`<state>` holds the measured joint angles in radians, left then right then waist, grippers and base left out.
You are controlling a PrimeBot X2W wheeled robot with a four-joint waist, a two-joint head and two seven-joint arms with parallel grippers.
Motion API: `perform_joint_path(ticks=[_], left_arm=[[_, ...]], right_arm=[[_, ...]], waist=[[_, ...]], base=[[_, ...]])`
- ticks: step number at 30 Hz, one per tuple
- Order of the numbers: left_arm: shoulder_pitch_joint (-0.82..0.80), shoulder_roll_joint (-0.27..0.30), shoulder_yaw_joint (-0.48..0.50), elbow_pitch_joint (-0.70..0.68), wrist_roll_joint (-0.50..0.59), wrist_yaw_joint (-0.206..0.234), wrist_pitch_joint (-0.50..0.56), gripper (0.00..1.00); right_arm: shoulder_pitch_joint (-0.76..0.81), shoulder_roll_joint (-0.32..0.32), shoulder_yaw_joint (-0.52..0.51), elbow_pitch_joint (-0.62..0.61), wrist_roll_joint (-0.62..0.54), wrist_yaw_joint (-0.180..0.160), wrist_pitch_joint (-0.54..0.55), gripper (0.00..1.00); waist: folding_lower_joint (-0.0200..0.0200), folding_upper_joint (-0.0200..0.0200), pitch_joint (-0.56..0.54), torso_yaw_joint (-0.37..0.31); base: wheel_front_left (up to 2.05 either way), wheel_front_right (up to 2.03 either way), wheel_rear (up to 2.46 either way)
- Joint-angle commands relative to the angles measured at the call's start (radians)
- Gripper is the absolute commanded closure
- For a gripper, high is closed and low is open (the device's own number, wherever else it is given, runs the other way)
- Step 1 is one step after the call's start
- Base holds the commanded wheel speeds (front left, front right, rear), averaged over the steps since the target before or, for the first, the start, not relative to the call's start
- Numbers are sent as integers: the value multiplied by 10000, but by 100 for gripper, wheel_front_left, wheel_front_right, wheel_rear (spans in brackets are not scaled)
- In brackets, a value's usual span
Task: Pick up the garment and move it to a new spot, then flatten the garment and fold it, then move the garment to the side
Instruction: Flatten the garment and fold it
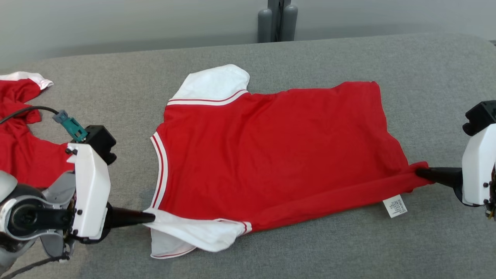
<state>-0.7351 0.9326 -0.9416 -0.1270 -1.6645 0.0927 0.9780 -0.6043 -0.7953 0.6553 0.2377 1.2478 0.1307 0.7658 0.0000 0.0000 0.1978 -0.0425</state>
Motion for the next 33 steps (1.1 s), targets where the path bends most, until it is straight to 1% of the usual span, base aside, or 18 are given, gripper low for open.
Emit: perform_joint_path(ticks=[1,7,16,23,29,32,33], left_arm=[[-184,-26,55,88,66,38,22,100],[-922,-587,184,1079,475,-145,-104,100],[-2013,-1405,213,2555,1165,-485,-200,100],[-2648,-2066,174,3521,1535,-744,-303,100],[-2952,-2421,161,4215,1794,-1034,-538,100],[-3046,-2502,129,4521,1947,-1194,-652,100],[-3077,-2543,131,4613,2040,-1252,-743,76]], right_arm=[[-23,37,-77,26,-45,1,21,100],[-77,583,-845,382,-317,1,124,100],[-317,1330,-1652,607,-1013,1,380,100],[-490,1743,-2246,760,-1534,1,751,100],[-476,2001,-2794,726,-1945,1,969,100],[-385,2141,-3025,656,-2167,1,1041,100],[-371,2192,-3110,599,-2260,1,980,95]], waist=[[0,0,147,-50],[0,0,699,-134],[0,0,1369,-227],[0,0,1717,-225],[0,0,1876,-249],[0,0,1899,-283],[0,0,1901,-294]], base=[[0,0,0],[0,0,0],[0,0,0],[0,0,0],[0,0,0],[0,0,0],[0,0,0]])
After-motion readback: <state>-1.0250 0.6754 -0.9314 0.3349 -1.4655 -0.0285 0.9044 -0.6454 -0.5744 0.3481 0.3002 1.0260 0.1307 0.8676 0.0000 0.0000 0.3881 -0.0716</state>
